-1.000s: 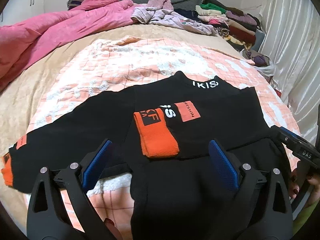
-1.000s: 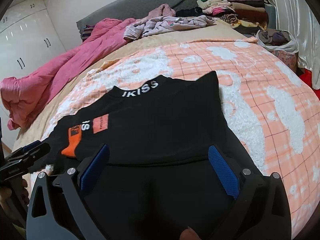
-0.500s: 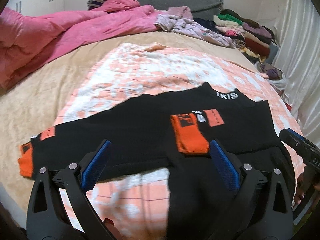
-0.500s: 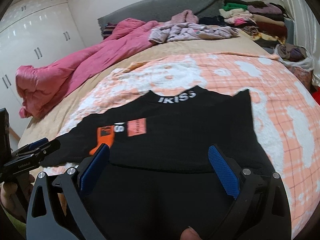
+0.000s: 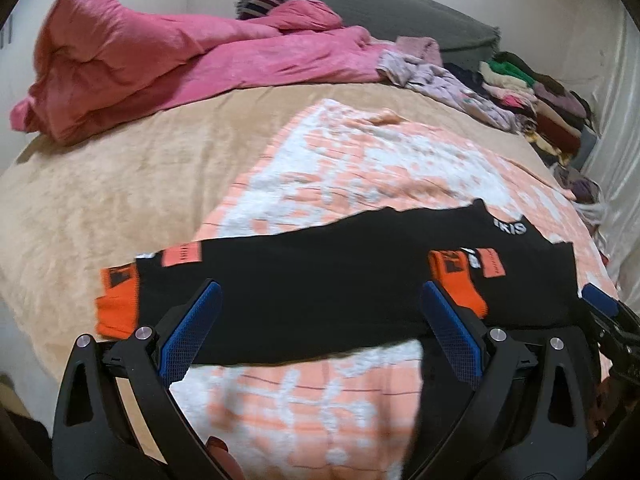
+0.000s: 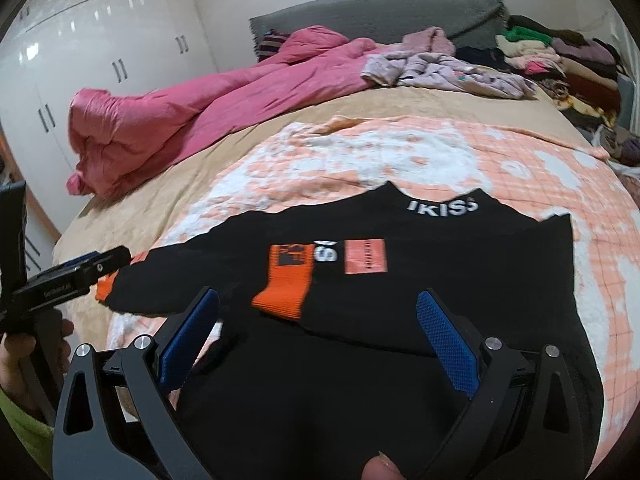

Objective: Fold small clothes
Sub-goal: 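Move the left tool to the other sleeve's orange cuff and grasp it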

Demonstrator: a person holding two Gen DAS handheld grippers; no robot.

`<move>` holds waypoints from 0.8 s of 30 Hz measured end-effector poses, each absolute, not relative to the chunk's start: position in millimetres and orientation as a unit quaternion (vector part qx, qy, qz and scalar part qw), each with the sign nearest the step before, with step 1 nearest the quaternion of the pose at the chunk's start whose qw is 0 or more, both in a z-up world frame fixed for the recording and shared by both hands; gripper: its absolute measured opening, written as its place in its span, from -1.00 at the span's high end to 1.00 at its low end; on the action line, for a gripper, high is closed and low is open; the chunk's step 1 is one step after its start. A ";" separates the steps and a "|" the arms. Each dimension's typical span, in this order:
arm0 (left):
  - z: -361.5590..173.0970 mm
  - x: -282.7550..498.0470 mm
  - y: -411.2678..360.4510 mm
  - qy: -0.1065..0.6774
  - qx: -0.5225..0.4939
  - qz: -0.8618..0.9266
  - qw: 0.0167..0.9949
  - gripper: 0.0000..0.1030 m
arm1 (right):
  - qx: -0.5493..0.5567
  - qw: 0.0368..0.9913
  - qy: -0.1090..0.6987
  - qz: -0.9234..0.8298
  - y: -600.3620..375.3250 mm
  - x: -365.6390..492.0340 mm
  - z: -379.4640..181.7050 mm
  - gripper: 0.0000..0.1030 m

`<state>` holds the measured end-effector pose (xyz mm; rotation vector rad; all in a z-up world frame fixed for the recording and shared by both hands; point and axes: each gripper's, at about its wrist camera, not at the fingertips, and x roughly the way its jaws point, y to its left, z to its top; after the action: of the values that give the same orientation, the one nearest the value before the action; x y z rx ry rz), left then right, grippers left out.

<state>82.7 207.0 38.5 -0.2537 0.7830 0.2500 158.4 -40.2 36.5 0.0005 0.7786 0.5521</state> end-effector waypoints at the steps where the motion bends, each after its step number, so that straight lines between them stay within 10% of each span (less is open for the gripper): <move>1: 38.8 81.5 210.6 0.378 -0.125 0.126 0.908 -0.81 | -0.002 0.888 0.373 0.269 -36.1 157.3 36.8 -0.91; 24: 34.3 47.5 304.3 0.373 -0.188 0.234 0.878 -0.81 | -0.074 0.855 0.367 0.359 74.9 143.4 35.6 -0.91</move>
<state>47.5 304.3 34.3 -0.3917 0.7790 0.4886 143.4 74.9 35.6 -0.1550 0.7707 0.7540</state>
